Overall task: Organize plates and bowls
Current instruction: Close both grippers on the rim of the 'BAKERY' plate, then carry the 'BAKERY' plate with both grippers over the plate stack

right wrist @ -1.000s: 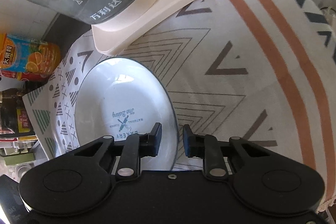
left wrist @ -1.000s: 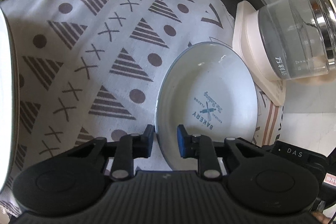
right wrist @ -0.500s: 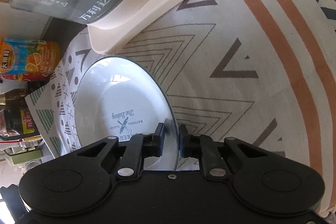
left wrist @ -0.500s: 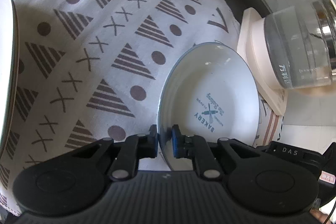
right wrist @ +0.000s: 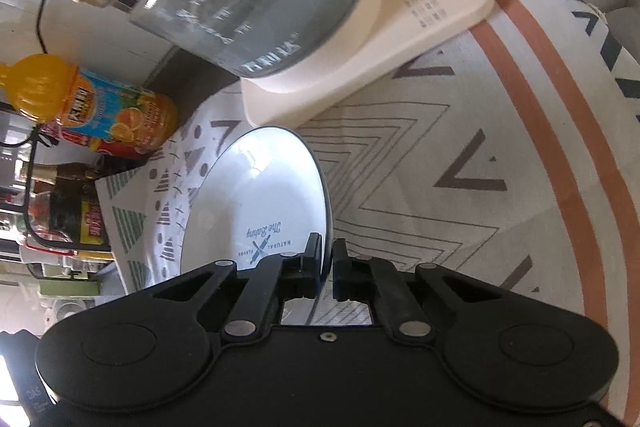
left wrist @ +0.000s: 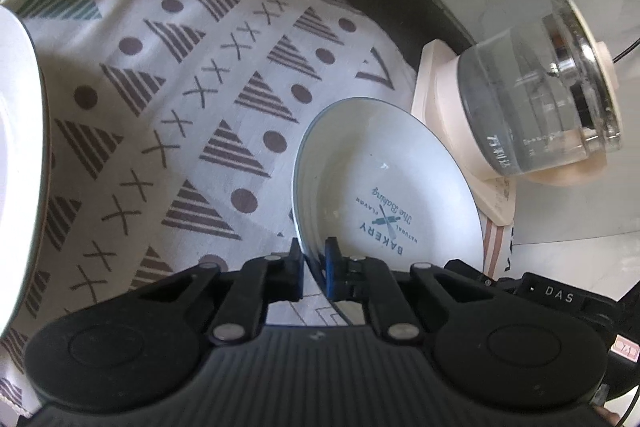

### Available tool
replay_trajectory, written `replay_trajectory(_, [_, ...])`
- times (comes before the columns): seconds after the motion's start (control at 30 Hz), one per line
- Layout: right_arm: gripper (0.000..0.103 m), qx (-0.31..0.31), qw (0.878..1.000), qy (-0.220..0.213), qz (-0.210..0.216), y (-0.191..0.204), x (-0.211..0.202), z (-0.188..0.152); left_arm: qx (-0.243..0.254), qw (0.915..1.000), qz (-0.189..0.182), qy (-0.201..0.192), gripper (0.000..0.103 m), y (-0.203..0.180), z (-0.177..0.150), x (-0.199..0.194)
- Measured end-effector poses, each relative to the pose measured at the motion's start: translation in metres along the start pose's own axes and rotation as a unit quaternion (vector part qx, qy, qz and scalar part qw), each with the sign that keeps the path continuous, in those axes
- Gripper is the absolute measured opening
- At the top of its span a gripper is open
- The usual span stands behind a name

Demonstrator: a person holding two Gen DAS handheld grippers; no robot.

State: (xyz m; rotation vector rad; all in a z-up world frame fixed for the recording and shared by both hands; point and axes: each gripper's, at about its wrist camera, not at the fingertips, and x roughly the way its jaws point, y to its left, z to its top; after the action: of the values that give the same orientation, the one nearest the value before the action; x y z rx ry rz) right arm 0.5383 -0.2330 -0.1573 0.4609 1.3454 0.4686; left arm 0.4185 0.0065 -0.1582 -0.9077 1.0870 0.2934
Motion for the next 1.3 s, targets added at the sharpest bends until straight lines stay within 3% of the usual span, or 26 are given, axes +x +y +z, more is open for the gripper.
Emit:
replay_trajectory(0.5, [0.005,-0.034,0.998,-0.056,0.023,0.057,-0.017,-0.02,0.029,0.9985,-0.027,-0.038,0.008,0.017,0.025,-0.05])
replay_trajectory(1.3, [0.006,-0.063,0.995,-0.073,0.028,0.143,-0.001,-0.111,0.034,0.9974,-0.025,-0.059,0.008,0.115,0.029,-0.129])
